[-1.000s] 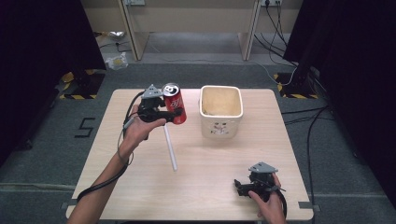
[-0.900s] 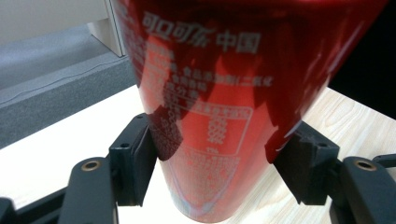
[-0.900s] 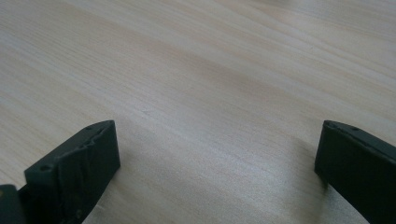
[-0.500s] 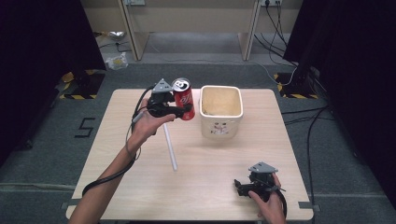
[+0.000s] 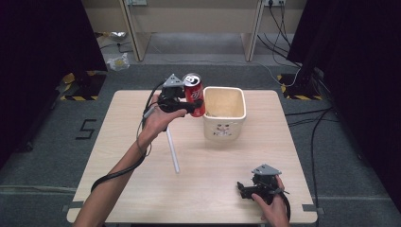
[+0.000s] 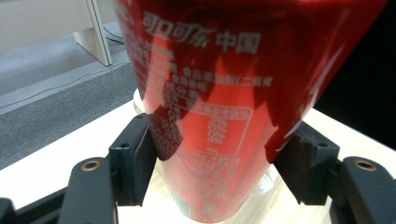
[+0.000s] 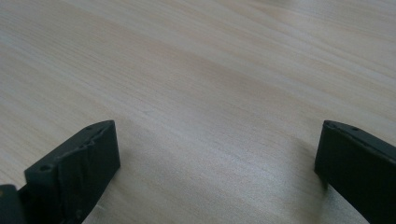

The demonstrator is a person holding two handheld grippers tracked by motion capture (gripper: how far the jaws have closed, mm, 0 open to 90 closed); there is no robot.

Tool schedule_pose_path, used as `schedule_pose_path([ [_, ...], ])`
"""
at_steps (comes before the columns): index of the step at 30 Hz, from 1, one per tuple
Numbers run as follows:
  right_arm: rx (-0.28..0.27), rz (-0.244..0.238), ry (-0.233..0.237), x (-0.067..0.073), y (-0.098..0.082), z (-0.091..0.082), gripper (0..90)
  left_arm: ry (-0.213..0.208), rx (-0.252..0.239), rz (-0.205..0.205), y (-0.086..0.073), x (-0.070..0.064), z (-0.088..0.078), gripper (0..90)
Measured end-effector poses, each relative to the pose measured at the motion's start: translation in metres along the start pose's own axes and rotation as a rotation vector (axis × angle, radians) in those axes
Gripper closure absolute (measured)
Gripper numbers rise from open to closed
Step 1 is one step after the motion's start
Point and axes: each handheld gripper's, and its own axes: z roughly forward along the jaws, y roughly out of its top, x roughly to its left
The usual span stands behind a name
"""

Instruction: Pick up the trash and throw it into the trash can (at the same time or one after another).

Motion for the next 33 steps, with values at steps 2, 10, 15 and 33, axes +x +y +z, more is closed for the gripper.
schedule_pose_path([
  [2, 0.0, 0.002, 0.001, 0.0, 0.0, 0.0, 0.3, 0.001, -0.003, -0.003, 0.002, 0.0, 0.003, 33.9],
  [10, 0.0, 0.004, 0.002, 0.0, 0.0, 0.0, 0.3, 0.003, -0.015, -0.024, 0.009, 0.0, 0.015, 33.9],
  [15, 0.001, 0.004, 0.002, 0.0, 0.0, 0.0, 0.3, 0.002, -0.013, -0.023, 0.012, -0.003, 0.023, 33.9],
  [33, 0.0, -0.003, 0.003, 0.0, 0.0, 0.0, 0.3, -0.011, -0.002, -0.032, 0.018, -0.012, 0.05, 33.9],
])
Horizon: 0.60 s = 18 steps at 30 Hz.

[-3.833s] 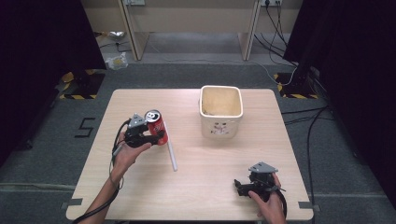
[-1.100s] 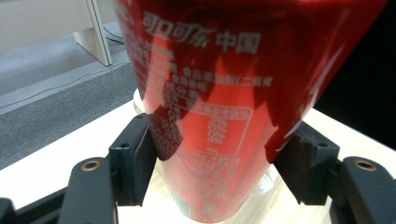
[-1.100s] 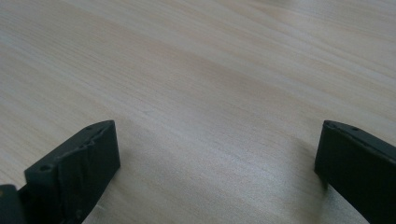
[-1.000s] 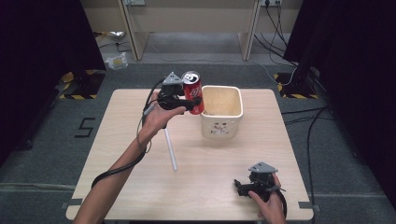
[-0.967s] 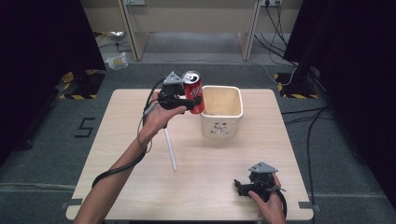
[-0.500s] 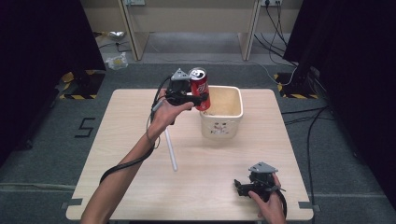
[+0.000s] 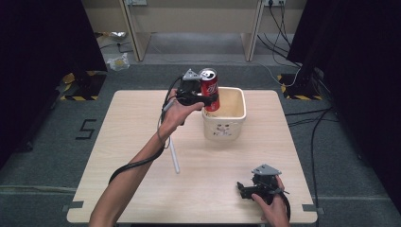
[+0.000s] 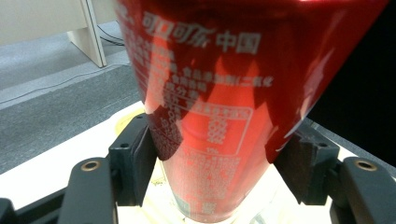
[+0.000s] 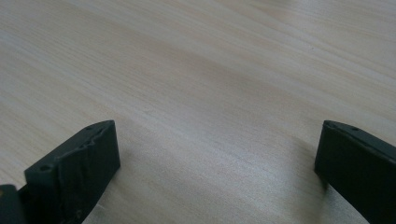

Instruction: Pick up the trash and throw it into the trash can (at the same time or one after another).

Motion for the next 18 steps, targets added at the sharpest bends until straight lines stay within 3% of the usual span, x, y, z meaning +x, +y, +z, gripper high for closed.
schedule_pose_path([
  [18, -0.001, -0.003, 0.002, 0.0, 0.0, 0.0, 0.3, 0.009, 0.027, -0.001, -0.01, -0.005, 0.023, 33.7],
])
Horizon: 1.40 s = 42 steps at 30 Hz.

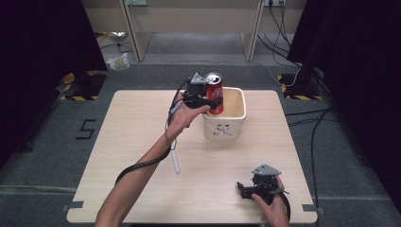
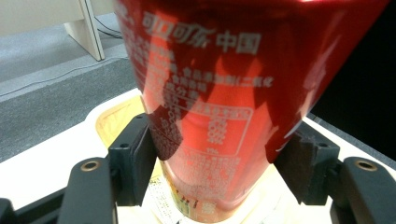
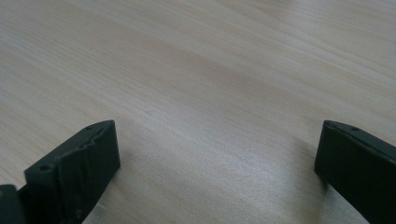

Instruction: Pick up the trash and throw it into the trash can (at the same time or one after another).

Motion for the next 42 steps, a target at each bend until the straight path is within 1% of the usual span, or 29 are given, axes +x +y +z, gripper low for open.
schedule_pose_path([
  [5, 0.001, -0.001, 0.001, 0.0, 0.0, 0.0, 0.3, 0.0, 0.018, 0.001, -0.005, 0.0, 0.005, 33.6],
  [10, 0.001, 0.0, 0.002, 0.0, 0.0, 0.0, 0.3, 0.004, 0.045, 0.006, -0.01, 0.001, 0.01, 33.4],
  [12, 0.001, -0.002, 0.002, 0.0, 0.0, 0.0, 0.3, 0.005, 0.05, 0.0, -0.011, 0.002, 0.011, 33.4],
  [17, 0.002, 0.0, 0.001, 0.0, 0.0, 0.0, 0.3, 0.005, 0.061, 0.005, -0.014, 0.003, 0.013, 33.2],
  [23, 0.001, 0.0, 0.002, 0.0, 0.0, 0.0, 0.3, 0.007, 0.07, -0.002, -0.018, 0.005, 0.014, 33.1],
  [29, 0.002, 0.0, 0.001, 0.0, 0.0, 0.0, 0.3, 0.002, 0.062, -0.004, -0.017, 0.005, 0.013, 30.8],
  [32, 0.002, -0.003, 0.002, 0.0, 0.0, 0.0, 0.3, -0.003, 0.05, -0.006, -0.015, 0.004, 0.011, 27.1],
  [35, 0.002, -0.003, 0.002, 0.0, 0.0, 0.0, 0.3, -0.004, 0.039, -0.007, -0.013, 0.003, 0.008, 25.5],
  [42, 0.001, -0.003, 0.002, 0.0, 0.0, 0.0, 0.3, -0.004, 0.034, -0.003, -0.011, 0.004, 0.001, 24.9],
])
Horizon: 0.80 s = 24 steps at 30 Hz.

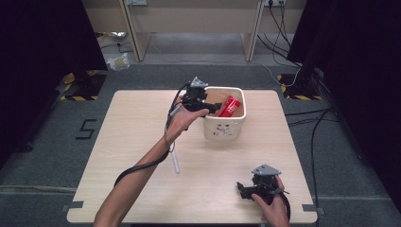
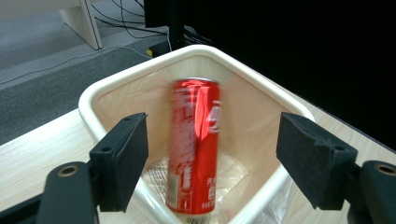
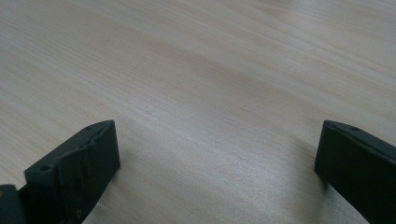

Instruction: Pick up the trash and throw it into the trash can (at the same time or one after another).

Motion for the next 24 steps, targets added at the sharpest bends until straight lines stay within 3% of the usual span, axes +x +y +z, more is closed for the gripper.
schedule_pose_path([
  [17, 0.001, -0.001, 0.0, 0.0, 0.0, 0.0, 0.3, 0.006, -0.002, -0.009, -0.001, 0.008, -0.023, 25.1],
  [24, 0.0, 0.001, 0.0, 0.0, 0.0, 0.0, 0.3, 0.02, -0.013, -0.027, -0.008, 0.02, -0.036, 25.1],
])
